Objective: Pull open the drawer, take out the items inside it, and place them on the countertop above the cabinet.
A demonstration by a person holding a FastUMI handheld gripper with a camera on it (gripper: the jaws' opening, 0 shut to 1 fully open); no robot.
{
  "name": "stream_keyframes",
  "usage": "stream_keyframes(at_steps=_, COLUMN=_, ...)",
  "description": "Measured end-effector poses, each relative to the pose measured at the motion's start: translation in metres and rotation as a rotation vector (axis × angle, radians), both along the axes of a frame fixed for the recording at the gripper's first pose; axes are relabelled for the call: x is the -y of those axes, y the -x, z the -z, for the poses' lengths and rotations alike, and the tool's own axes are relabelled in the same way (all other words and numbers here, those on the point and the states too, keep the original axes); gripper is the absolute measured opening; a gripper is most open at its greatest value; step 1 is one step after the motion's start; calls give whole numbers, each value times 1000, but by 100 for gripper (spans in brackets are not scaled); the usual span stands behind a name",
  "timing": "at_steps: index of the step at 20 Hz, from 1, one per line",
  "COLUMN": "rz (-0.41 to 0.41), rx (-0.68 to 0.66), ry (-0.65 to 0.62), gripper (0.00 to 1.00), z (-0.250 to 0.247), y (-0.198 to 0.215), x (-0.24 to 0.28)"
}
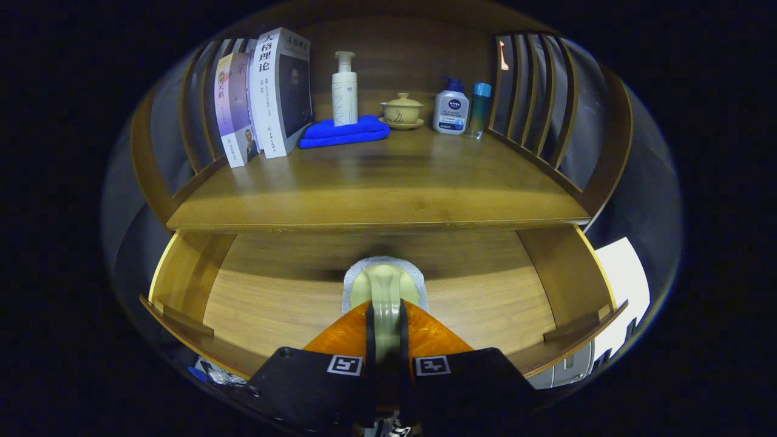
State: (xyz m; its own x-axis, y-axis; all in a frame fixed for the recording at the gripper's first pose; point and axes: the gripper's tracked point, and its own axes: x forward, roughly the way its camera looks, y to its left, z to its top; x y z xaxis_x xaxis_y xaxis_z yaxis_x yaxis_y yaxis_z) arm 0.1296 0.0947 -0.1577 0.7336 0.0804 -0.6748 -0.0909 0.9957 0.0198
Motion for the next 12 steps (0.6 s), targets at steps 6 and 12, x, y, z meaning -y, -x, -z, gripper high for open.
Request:
stream_keyframes(at_steps=6, rz=17, rx=19, ry=10, gripper=18, z=0, y=11, x=3)
stream_keyframes(at_steps=12, rz=40, rx=185, ry=-94, gripper=18, z=-18, y=5, x=1)
